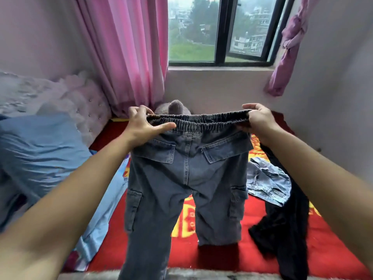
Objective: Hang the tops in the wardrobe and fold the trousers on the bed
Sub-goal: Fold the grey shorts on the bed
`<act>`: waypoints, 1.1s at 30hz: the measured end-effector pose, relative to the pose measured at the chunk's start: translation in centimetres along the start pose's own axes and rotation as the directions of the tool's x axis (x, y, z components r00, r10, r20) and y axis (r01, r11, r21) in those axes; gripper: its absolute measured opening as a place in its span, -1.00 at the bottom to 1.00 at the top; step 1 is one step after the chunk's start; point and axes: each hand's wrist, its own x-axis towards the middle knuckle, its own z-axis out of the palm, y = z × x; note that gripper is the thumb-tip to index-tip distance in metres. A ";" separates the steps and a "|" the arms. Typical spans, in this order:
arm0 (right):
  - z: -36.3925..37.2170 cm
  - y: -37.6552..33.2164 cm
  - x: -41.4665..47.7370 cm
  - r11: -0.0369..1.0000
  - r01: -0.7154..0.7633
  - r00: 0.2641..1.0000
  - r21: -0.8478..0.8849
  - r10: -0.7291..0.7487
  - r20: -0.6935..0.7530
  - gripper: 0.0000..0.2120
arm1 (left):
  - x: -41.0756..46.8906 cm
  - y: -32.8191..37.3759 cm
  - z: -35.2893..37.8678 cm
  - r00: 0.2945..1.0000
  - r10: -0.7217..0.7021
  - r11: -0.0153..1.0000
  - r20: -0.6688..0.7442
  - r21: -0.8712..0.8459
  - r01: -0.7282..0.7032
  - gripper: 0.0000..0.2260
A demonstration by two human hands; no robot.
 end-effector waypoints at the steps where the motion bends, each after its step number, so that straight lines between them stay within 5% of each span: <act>1: -0.1 0.8 1.5 0.999 -0.037 0.999 -0.012 0.037 -0.004 -0.72 | 0.8 -0.8 1.0 0.998 0.015 0.997 0.056 0.071 -0.019 -0.33; 6: 0.5 3.3 9.8 0.972 -0.232 0.971 -0.036 0.233 0.056 -0.74 | 7.5 -3.2 6.3 0.998 -0.025 0.975 0.058 0.222 0.012 -0.72; 10: 2.4 2.8 17.0 0.950 -0.305 0.947 -0.072 0.310 0.086 -0.72 | 14.6 -3.5 8.6 0.991 -0.118 0.951 0.059 0.293 0.096 -0.73; 15: 5.4 -3.4 24.2 0.997 -0.078 0.996 0.007 0.078 0.036 -0.67 | 24.9 -0.9 5.8 0.960 -0.202 0.963 -0.192 0.142 0.230 -0.64; 23: 5.7 -17.8 25.3 0.910 0.393 0.919 0.133 -0.393 -0.029 -0.56 | 31.1 8.6 -3.7 0.874 0.051 0.996 -0.484 0.089 -0.008 -0.58; 28: 4.4 -18.8 20.6 0.903 0.416 0.909 0.109 -0.409 -0.082 -0.58 | 26.7 9.7 -4.9 0.887 0.094 0.995 -0.451 0.078 -0.066 -0.61; 33: 2.6 -10.4 14.4 0.958 0.284 0.952 0.035 -0.278 -0.130 -0.57 | 17.8 5.2 -1.5 0.955 0.120 0.985 -0.270 0.151 -0.081 -0.71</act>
